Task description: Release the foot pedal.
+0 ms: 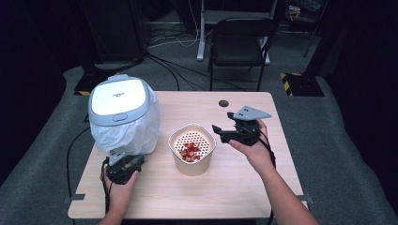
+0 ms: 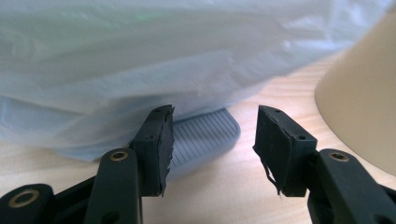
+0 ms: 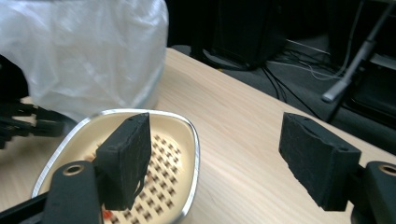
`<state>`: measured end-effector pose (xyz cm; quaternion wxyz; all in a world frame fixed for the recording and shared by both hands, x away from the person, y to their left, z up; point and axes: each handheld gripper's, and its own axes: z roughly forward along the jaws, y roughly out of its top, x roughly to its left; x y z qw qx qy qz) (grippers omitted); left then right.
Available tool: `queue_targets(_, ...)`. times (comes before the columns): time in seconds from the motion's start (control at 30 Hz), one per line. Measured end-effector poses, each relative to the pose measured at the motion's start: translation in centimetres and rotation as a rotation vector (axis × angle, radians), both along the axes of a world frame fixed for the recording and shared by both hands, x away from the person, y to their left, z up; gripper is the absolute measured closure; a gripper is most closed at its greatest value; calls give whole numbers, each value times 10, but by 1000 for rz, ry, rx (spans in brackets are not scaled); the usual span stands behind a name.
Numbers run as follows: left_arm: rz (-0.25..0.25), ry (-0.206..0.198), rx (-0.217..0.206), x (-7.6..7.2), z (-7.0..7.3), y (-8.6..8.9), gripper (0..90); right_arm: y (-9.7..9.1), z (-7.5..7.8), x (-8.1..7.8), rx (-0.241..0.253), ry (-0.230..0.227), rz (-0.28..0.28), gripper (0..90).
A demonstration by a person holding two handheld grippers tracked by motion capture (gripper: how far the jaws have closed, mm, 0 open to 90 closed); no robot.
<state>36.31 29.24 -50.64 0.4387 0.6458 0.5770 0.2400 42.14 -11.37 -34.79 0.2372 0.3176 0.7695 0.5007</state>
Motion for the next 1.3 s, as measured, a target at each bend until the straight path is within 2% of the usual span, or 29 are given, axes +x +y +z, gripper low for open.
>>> queue_targets(0.13,-4,14,3,-4,3,-3,462,-12,-11,-6,-6,2,-34,250)
queue_targets(0.23,-21,22,-7,-6,10,-4,459,-24,-22,-14,10,17,-64,250)
queue_targets(0.3,-33,22,12,-9,15,-3,459,-26,-24,-17,17,21,-73,250)
queue_targets(0.37,-35,28,12,-12,19,-2,453,-32,-27,-21,23,14,-84,250)
queue_targets(0.5,-55,20,34,-18,26,5,437,-42,-34,-30,48,30,-108,251)
queue_targets(0.53,-93,6,88,-19,28,11,435,-46,-37,-33,46,34,-118,252)
queue_targets(0.57,-91,10,72,-21,29,13,435,-46,-37,-33,46,34,-118,252)
queue_targets(0.63,-97,3,74,-23,29,16,434,-49,-41,-35,49,47,-127,252)
queue_targets(0.67,-108,12,79,-25,30,19,433,-51,-43,-36,48,53,-133,252)
queue_targets(0.77,-118,19,78,-29,31,24,430,-57,-49,-41,58,71,-150,253)
queue_targets(0.9,-126,24,72,-35,30,29,429,-63,-60,-46,42,84,-179,253)
queue_targets(0.97,-141,26,81,-36,29,31,429,-68,-71,-48,30,101,-191,253)
queue_targets(1.03,-147,18,95,-38,27,33,430,-70,-75,-48,23,105,-201,253)
queue_targets(1.07,-156,25,103,-38,26,34,429,-72,-83,-49,3,104,-217,253)
queue_targets(1.1,-163,24,104,-38,24,36,429,-72,-83,-49,3,104,-217,253)
queue_targets(1.2,-158,28,96,-39,13,40,426,-75,-98,-49,-11,133,-234,253)
queue_targets(1.23,-158,28,96,-39,13,40,426,-75,-98,-49,-11,133,-234,253)
queue_targets(1.3,-167,53,70,-38,9,42,427,-76,-105,-49,-15,145,-237,253)
